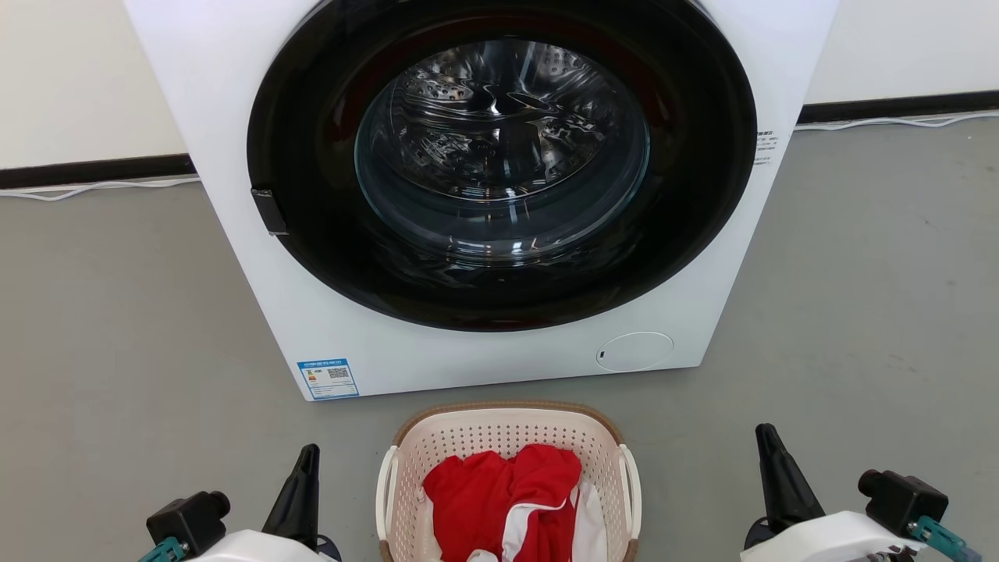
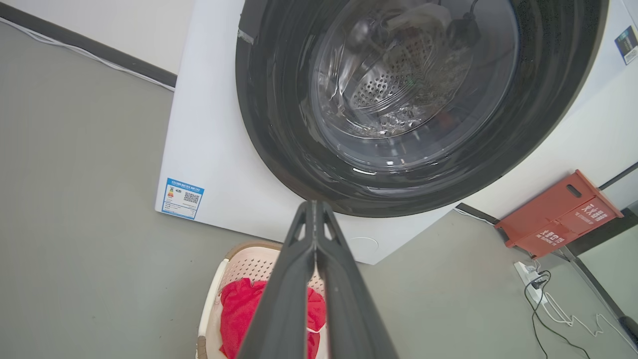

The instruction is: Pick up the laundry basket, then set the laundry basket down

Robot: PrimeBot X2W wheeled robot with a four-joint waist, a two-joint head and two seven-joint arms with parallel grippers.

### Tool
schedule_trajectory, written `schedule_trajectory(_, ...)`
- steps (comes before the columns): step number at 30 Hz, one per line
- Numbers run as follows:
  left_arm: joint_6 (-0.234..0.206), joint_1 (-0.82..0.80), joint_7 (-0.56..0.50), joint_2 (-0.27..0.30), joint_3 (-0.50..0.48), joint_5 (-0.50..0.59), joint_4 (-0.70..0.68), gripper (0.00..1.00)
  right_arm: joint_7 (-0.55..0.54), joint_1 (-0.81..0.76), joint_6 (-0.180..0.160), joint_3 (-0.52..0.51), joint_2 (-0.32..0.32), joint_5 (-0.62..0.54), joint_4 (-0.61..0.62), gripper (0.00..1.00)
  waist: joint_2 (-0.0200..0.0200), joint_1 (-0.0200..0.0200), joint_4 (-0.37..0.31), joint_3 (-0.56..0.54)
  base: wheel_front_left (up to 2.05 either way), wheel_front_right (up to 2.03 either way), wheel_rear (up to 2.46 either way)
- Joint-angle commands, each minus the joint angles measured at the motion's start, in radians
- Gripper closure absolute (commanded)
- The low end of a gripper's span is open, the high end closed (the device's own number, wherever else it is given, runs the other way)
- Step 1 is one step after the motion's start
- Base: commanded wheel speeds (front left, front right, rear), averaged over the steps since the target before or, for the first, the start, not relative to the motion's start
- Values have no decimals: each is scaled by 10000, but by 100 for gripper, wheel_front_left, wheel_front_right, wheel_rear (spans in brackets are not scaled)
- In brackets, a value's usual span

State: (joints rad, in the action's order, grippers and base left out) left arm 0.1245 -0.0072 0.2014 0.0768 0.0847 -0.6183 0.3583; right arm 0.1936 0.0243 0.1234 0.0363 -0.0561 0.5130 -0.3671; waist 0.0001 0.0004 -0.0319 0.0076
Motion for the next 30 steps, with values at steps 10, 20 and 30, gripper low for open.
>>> schedule_trajectory(10, 16, -470, -340, 34, -312, -1062, -374, 100, -325, 429, 17, -164, -30, 1188, 393, 100, -1, -3, 32, -4, 0, 0, 0)
schedule_trajectory(20, 21, -527, -636, 2, -489, -1992, -454, 100, -614, 472, 23, -305, -21, 2216, 480, 100, -1, -3, 62, -8, 0, 0, 0)
schedule_trajectory(30, 26, -583, -931, -29, -665, -2917, -534, 100, -902, 515, 29, -446, -12, 3237, 567, 100, -1, -3, 92, -13, 0, 0, 0)
